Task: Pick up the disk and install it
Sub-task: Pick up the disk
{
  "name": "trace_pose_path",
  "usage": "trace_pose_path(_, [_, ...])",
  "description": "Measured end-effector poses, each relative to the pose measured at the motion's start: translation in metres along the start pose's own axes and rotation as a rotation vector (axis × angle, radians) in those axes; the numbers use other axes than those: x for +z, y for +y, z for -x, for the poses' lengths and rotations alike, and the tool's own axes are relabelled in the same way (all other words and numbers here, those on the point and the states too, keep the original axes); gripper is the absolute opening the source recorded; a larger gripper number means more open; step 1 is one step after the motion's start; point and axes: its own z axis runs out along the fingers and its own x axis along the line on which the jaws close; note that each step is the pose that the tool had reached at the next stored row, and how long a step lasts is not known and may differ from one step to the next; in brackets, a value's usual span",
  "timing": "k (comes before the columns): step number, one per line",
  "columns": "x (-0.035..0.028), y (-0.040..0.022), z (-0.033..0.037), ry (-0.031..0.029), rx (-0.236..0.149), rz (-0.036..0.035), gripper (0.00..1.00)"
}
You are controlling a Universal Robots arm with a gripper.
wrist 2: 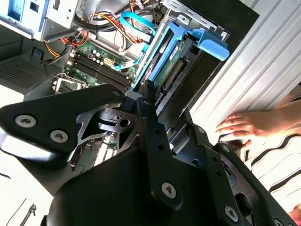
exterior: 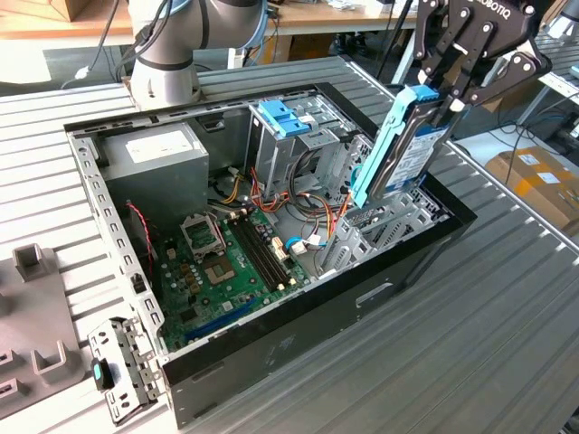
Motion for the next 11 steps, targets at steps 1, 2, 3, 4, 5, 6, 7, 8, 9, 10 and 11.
trace_pose_path(1, [0.0000, -0.0002, 0.0000, 0.0003, 0.000, 0.0001, 0.35])
trace_pose_path(2, [0.0000, -0.0002, 0.0000, 0.0004, 0.000, 0.0001, 0.35])
trace_pose_path(3, [0.0004, -0.0002, -0.0009, 0.0000, 0.000, 0.0001, 0.35])
trace_pose_path(4, [0.0003, -0.0003, -0.0031, 0.0002, 0.000, 0.0001, 0.35])
trace_pose_path(5, [0.0003, -0.0003, -0.0047, 0.0002, 0.000, 0.0001, 0.35])
trace_pose_path(6, [0.0003, -0.0004, -0.0062, 0.0003, 0.000, 0.0001, 0.35])
trace_pose_path(7, [0.0007, -0.0004, -0.0077, 0.0001, 0.000, 0.0001, 0.35])
trace_pose_path(8, [0.0013, -0.0005, -0.0081, 0.0000, 0.000, 0.0001, 0.35])
trace_pose_path(9, [0.0025, -0.0005, -0.0086, 0.0000, 0.000, 0.0001, 0.35])
trace_pose_path(10, [0.0033, -0.0005, -0.0088, 0.0004, 0.000, 0.0001, 0.35])
trace_pose_path(11, [0.0048, -0.0005, -0.0091, 0.0003, 0.000, 0.0001, 0.35])
